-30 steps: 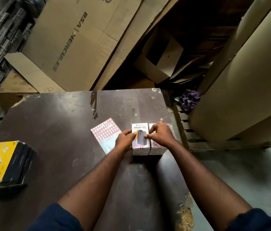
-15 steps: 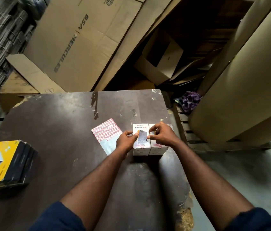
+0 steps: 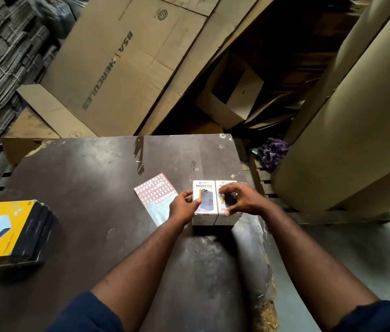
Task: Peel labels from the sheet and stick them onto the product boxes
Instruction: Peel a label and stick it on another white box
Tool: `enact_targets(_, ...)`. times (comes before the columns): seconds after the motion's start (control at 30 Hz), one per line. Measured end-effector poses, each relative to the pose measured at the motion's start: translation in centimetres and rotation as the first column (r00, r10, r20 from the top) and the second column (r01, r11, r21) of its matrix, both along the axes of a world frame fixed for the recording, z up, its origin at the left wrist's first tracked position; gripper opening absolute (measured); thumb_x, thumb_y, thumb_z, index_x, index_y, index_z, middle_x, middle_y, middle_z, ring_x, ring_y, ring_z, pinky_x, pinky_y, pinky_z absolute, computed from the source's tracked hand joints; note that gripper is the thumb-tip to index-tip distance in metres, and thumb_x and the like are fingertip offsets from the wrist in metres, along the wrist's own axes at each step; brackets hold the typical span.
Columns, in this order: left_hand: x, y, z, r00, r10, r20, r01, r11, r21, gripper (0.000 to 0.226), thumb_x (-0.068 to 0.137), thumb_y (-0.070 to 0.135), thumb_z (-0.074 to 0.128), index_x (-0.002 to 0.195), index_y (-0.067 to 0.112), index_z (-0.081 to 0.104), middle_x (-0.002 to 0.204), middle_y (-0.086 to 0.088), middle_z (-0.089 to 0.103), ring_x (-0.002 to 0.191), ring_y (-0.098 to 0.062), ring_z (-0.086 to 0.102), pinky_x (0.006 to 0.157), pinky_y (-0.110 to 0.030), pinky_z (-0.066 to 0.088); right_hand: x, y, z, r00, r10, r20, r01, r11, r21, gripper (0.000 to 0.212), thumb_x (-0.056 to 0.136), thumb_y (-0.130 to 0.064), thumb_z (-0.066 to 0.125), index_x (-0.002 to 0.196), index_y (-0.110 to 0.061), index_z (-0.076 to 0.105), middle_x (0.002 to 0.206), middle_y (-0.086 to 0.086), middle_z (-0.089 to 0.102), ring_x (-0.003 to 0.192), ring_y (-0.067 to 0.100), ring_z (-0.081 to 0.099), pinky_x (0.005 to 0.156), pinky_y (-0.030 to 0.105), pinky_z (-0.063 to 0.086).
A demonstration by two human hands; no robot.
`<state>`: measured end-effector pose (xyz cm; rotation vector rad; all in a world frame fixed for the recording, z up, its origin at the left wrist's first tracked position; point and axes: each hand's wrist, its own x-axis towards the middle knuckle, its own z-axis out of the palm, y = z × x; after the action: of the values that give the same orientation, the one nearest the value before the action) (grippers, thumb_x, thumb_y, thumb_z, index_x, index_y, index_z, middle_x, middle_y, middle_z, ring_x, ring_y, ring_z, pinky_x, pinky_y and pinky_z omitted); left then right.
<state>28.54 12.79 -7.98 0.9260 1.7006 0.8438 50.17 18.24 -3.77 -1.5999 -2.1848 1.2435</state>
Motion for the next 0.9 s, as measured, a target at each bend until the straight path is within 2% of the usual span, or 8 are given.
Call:
enact_targets(0.07, 0.1, -0.1, 0.1, 1.000, 0.003, -0.010, -0.003, 1.000, 0.008, 0.040, 0.088, 0.023, 0.073, 0.126, 0.016, 0.062, 0.118, -0.006, 0.071, 0.098, -0.014, 0.068, 0.093, -0.036, 0.055, 0.1, 0.2, 0.0, 0.998, 0.033, 0.046, -0.033, 0.999, 0.005, 0.079, 0.049, -0.013, 0.098, 0.122, -0.012, 0.068, 0.129, -0.001, 0.061, 0.118, 0.011, 0.057, 0.094, 0.006, 0.041)
enact_targets(0.17, 0.1, 0.0, 0.1, 0.999, -0.003, -0.038, 0.003, 1.000, 0.007, 0.040, 0.088, 0.023, 0.073, 0.126, 0.015, 0.062, 0.119, -0.005, 0.070, 0.094, -0.010, 0.064, 0.093, -0.032, 0.053, 0.0, 0.4, -0.2, 0.998, 0.036, 0.058, -0.039, 0.998, 0.040, 0.072, 0.050, -0.004, 0.096, 0.116, -0.012, 0.070, 0.126, 0.000, 0.063, 0.116, 0.013, 0.058, 0.099, 0.021, 0.047)
enact_targets(0.33, -0.1, 0.3, -0.2, 1.000, -0.004, -0.016, 0.003, 1.000, -0.020, 0.039, 0.086, 0.026, 0.075, 0.122, 0.020, 0.062, 0.114, -0.003, 0.072, 0.095, -0.013, 0.068, 0.092, -0.038, 0.056, -0.4, 0.7, -0.4, 0.999, -0.037, -0.013, 0.037, 0.999, 0.005, 0.062, 0.049, 0.005, 0.094, 0.101, -0.019, 0.071, 0.103, -0.004, 0.067, 0.100, 0.015, 0.063, 0.080, 0.021, 0.051)
enact_targets(0.43, -0.3, 0.4, -0.6, 1.000, -0.003, -0.011, 0.003, 1.000, -0.031, 0.037, 0.082, 0.030, 0.077, 0.115, 0.026, 0.063, 0.107, 0.000, 0.074, 0.093, -0.014, 0.071, 0.090, -0.042, 0.057, -0.5, 0.8, -0.3, 0.998, -0.056, -0.033, 0.056, 0.998, -0.014, 0.062, 0.047, 0.009, 0.092, 0.098, -0.019, 0.071, 0.093, -0.005, 0.065, 0.088, 0.015, 0.063, 0.074, 0.027, 0.058)
enact_targets(0.53, -0.4, 0.4, -1.3, 0.999, 0.003, -0.035, -0.005, 0.999, -0.042, 0.035, 0.077, 0.036, 0.079, 0.108, 0.029, 0.063, 0.100, 0.003, 0.075, 0.091, -0.014, 0.072, 0.088, -0.043, 0.058, -0.2, 0.6, -0.6, 0.989, -0.095, -0.115, 0.088, 0.994, -0.069, 0.057, 0.052, 0.020, 0.086, 0.100, -0.006, 0.072, 0.105, 0.001, 0.067, 0.088, 0.017, 0.064, 0.065, 0.021, 0.057)
enact_targets(0.63, -0.2, 0.2, -0.9, 0.998, 0.020, -0.064, -0.022, 0.999, -0.025, 0.032, 0.081, 0.034, 0.079, 0.108, 0.026, 0.063, 0.100, 0.001, 0.074, 0.090, -0.015, 0.071, 0.088, -0.042, 0.058, 0.0, 0.1, -0.8, 0.980, -0.126, -0.153, 0.114, 0.990, -0.083, 0.048, 0.064, 0.029, 0.072, 0.107, 0.008, 0.071, 0.122, 0.006, 0.064, 0.090, 0.014, 0.063, 0.067, 0.018, 0.058)
enact_targets(0.73, -0.1, -0.2, -0.4, 0.998, 0.021, -0.054, -0.022, 1.000, -0.018, 0.032, 0.084, 0.032, 0.076, 0.112, 0.022, 0.062, 0.103, -0.002, 0.073, 0.093, -0.016, 0.070, 0.089, -0.042, 0.057, 0.3, -0.1, -1.0, 0.986, -0.092, -0.136, 0.086, 0.995, -0.050, 0.045, 0.071, 0.025, 0.070, 0.111, 0.006, 0.070, 0.131, 0.009, 0.062, 0.096, 0.014, 0.063, 0.074, 0.015, 0.056)
enact_targets(0.9, -0.9, -1.9, 0.0, 0.999, 0.018, -0.033, -0.017, 1.000, 0.008, 0.038, 0.086, 0.033, 0.072, 0.120, 0.020, 0.063, 0.107, -0.001, 0.071, 0.099, -0.018, 0.068, 0.093, -0.045, 0.055, 0.5, -0.8, -1.1, 0.997, -0.049, -0.067, 0.049, 0.999, -0.005, 0.056, 0.060, 0.012, 0.086, 0.112, -0.003, 0.072, 0.131, 0.000, 0.060, 0.114, 0.015, 0.060, 0.085, 0.004, 0.046)
